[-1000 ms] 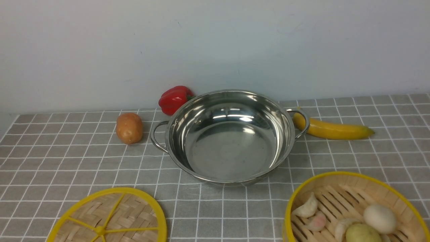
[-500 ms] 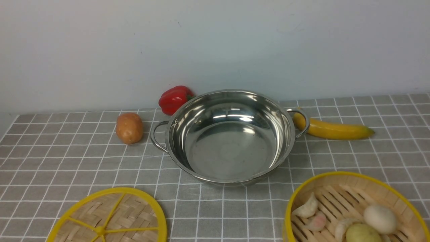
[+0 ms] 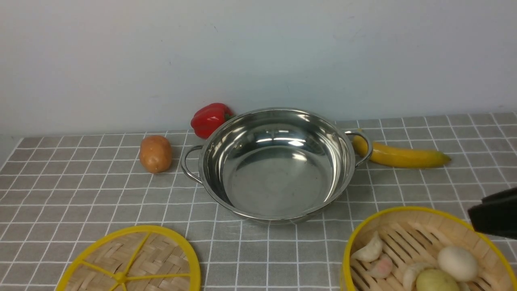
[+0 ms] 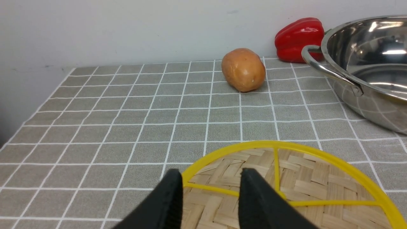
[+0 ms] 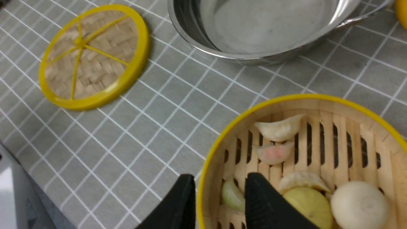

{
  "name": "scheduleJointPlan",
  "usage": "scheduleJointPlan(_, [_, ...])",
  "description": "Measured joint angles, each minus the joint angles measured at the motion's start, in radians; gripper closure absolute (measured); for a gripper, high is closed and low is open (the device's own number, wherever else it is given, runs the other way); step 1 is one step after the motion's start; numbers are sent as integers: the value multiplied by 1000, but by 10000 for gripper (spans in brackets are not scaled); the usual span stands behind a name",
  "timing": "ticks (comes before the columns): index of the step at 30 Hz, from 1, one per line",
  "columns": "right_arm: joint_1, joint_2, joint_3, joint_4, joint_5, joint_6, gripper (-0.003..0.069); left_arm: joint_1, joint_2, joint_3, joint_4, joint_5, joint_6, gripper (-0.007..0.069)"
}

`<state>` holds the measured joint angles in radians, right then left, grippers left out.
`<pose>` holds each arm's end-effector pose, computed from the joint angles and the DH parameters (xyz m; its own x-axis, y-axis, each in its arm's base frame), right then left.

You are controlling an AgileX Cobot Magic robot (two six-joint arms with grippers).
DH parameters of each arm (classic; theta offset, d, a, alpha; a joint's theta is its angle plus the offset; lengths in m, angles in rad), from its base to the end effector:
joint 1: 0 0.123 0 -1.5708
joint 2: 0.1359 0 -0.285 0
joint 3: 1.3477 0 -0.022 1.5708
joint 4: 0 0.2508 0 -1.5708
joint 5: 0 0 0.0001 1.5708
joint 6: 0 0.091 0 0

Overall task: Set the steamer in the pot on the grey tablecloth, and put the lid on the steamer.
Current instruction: 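Reach for and grasp the rim of the bamboo steamer holding the buns with the right gripper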

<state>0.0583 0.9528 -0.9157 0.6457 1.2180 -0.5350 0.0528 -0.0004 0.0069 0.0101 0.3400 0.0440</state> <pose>0.1487 0.0602 0.3435 -0.7644 -0.2733 -0.5839 -0.5421 0.7628 0.3525 0.0537 0.0031 0.1802 -0.2587 0.0399 -0.9651 -0.0422 0.9977 0.0526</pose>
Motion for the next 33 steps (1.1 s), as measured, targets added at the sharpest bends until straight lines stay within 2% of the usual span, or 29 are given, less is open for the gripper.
scheduleJointPlan(5, [88, 84, -62, -115, -61, 15, 416, 0, 0, 0, 0, 0, 0, 382])
scheduleJointPlan(10, [281, 206, -122, -208, -85, 99, 416, 0, 0, 0, 0, 0, 0, 382])
scheduleJointPlan(12, [366, 255, -124, -255, -105, 177, 416, 0, 0, 0, 0, 0, 0, 382])
scheduleJointPlan(14, [449, 318, -124, -333, -132, 316, 416, 0, 0, 0, 0, 0, 0, 382])
scheduleJointPlan(15, [480, 344, -124, -367, -143, 394, 416, 0, 0, 0, 0, 0, 0, 382])
scheduleJointPlan(16, [486, 349, -124, -367, -144, 411, 416, 0, 0, 0, 0, 0, 0, 382])
scheduleJointPlan(18, [541, 409, -124, -443, -174, 595, 416, 0, 0, 0, 0, 0, 0, 382])
scheduleJointPlan(21, [580, 478, -125, -478, -203, 745, 416, 0, 0, 0, 0, 0, 0, 382])
scheduleJointPlan(23, [592, 518, -125, -478, -209, 789, 416, 0, 0, 0, 0, 0, 0, 382])
scheduleJointPlan(33, [598, 715, -126, -460, -276, 804, 416, 0, 0, 0, 0, 0, 0, 382])
